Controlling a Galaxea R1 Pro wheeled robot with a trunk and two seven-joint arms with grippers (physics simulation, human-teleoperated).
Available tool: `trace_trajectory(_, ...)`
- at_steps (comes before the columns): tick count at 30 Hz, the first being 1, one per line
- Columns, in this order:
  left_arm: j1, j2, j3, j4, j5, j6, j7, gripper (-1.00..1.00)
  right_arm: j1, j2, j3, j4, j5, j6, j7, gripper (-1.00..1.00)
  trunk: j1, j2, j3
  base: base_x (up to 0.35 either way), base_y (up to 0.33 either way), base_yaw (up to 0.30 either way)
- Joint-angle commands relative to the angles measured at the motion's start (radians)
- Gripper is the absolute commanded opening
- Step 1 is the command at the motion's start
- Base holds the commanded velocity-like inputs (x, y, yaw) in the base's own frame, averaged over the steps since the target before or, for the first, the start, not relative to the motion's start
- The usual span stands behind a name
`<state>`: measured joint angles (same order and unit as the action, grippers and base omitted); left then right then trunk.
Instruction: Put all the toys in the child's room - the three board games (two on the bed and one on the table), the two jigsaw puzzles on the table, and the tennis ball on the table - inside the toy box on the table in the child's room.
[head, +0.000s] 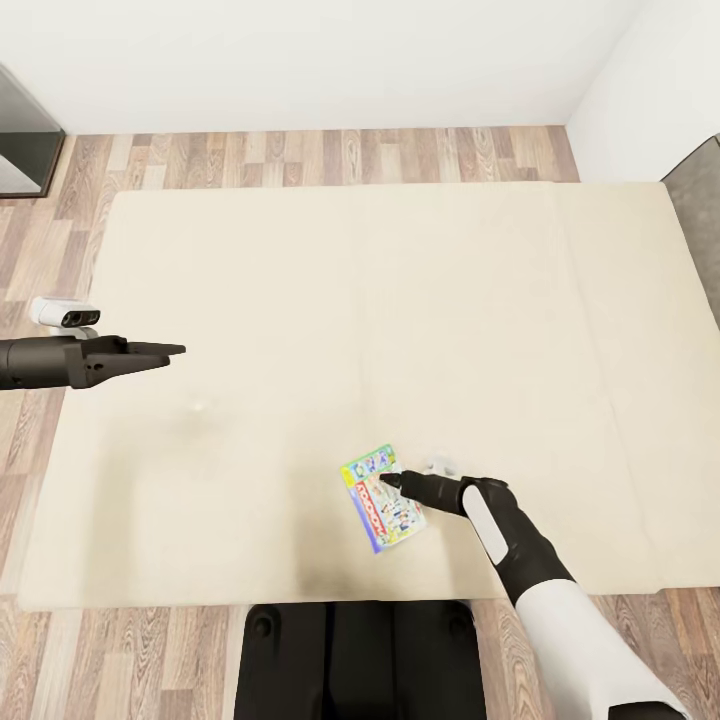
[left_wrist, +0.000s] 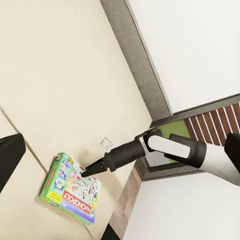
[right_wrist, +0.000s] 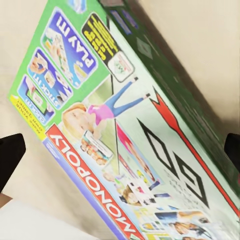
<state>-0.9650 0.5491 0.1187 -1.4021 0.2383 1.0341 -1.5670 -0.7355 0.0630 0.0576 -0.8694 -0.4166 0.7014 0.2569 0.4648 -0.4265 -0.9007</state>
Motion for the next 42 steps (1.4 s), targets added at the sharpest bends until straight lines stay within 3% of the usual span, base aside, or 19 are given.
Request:
trace_trajectory(1, 0.005, -0.005, 0.000, 0.000, -0.001, 0.011, -0.004, 1.00, -0.006, 0.006, 0.005, -0.006, 0.003, 0.004, 0.002, 1.00, 0.001, -0.001, -0.001, 0.000, 0.000, 0.000)
trace_trajectory(6, 0.017, -0.008, 0.001, 0.001, -0.001, 0.011, -0.004, 1.00, -0.034, 0.002, 0.008, -0.012, 0.003, 0.004, 0.001, 1.00, 0.001, -0.001, -0.001, 0.000, 0.000, 0.000)
trace_trajectory(15, 0.045, -0.008, 0.023, 0.001, 0.000, 0.011, -0.003, 1.00, -0.001, -0.048, 0.008, -0.004, -0.004, 0.003, 0.005, 1.00, 0.001, -0.001, -0.001, 0.000, 0.000, 0.000)
trace_trajectory(42, 0.046, -0.008, 0.026, 0.001, -0.001, 0.011, -0.002, 1.00, 0.001, -0.037, 0.019, 0.033, -0.001, 0.004, 0.010, 1.00, 0.001, -0.001, -0.001, 0.000, 0.000, 0.000)
